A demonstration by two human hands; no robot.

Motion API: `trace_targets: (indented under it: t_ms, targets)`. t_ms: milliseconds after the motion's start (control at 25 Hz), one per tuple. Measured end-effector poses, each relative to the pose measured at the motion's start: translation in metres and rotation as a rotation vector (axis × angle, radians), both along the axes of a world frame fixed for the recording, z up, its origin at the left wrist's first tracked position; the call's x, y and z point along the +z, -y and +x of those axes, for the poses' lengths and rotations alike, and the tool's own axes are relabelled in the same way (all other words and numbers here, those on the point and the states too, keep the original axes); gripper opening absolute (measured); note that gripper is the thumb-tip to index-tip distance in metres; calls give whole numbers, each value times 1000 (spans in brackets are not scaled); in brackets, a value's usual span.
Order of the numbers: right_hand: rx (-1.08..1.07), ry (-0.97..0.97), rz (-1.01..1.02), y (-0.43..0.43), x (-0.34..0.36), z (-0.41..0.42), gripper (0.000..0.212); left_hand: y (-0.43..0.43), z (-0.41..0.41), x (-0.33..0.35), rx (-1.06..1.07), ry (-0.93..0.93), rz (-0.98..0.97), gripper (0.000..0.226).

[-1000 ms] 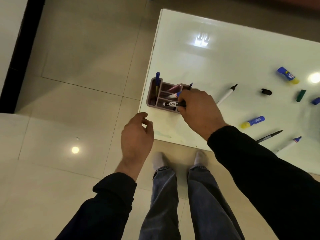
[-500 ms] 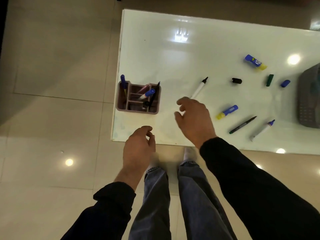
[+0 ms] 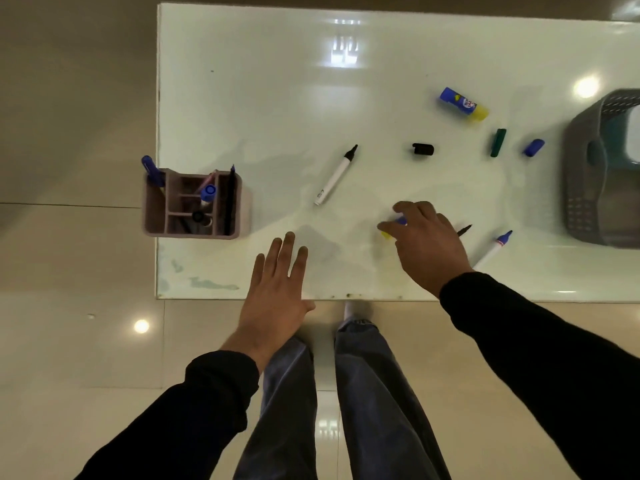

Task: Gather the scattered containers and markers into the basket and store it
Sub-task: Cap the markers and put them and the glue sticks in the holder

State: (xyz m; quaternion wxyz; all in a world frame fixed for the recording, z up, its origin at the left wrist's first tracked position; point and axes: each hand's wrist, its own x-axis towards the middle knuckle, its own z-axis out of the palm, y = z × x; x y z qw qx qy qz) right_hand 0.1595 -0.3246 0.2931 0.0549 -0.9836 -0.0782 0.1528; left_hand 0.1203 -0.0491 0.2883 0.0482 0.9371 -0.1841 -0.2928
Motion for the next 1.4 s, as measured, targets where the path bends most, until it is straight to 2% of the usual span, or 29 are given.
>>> trace_targets:
  t_ms: [120,200,280,480,560,640,760,920,1040,1240,1400]
  targets:
    - [160,-11,-54,4,-12,15,37,-11,1,-6,-49,-9,80,100]
    - [178,1,0,-2,-7,22,31,-20,1,-7,-51,-9,100,95]
    - [69,32,207,-23,10,28,24,-31,0,-7,-26,-6,98,91]
    - [-233,176,892,-121,79,47,25,-71,-2,-7,49,-13,63,85]
    - [-313,221,1044,-157,101,59,21,-93,-3,-6,85,-9,51,85]
    - [-316,213,1093,-187,114,72,20,-109,-5,-6,56,7,35,86]
    - [-182,108,984,-226,114,91,20,-118,-6,-11,30,0,-8,85]
    - [124,-1,436,-267,96,105,18,-119,-9,-19,61,23,-23,88]
    - [207,-38,220,-283,86,112,18,-119,-11,-23,54,31,-30,92]
    - [206,-114,59,-298,81,118,16,-121,-13,-24,51,51,-47,91]
    - [163,-107,121,-297,90,119,19,-121,-11,-23,49,32,-21,91]
